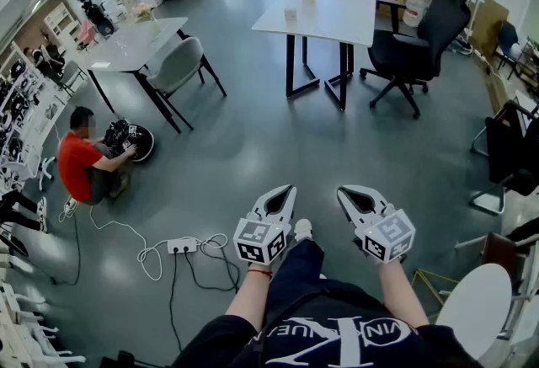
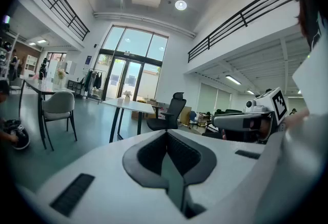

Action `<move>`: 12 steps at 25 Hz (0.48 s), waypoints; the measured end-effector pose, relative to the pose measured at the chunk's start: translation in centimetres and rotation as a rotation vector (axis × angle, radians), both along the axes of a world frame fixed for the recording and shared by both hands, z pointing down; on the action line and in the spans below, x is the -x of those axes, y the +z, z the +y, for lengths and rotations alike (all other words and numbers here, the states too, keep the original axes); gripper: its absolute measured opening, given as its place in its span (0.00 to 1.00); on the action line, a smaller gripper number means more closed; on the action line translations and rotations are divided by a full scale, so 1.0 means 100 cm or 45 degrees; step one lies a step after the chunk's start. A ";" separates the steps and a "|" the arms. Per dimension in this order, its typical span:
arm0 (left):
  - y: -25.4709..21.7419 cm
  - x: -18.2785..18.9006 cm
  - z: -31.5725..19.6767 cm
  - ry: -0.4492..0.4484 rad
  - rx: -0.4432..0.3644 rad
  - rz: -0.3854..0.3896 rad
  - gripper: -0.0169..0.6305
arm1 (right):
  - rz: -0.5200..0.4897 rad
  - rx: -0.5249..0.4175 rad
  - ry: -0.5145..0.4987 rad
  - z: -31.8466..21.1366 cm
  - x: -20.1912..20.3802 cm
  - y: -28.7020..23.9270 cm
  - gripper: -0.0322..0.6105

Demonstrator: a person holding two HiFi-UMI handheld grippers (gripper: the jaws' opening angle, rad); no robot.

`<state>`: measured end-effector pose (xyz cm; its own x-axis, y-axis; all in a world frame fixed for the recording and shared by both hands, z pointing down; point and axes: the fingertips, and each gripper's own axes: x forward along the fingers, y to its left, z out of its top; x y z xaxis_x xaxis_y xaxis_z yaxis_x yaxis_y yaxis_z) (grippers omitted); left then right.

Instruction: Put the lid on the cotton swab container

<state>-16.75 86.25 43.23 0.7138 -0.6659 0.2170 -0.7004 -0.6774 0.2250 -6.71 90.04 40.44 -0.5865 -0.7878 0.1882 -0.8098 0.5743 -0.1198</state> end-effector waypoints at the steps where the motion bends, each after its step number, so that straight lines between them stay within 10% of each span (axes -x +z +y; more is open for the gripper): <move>1: -0.001 -0.003 -0.012 -0.009 -0.009 0.006 0.04 | 0.000 -0.011 0.013 -0.010 -0.006 -0.002 0.05; 12: -0.002 -0.053 -0.109 0.055 -0.043 0.020 0.04 | -0.010 0.016 0.111 -0.101 -0.056 0.006 0.05</move>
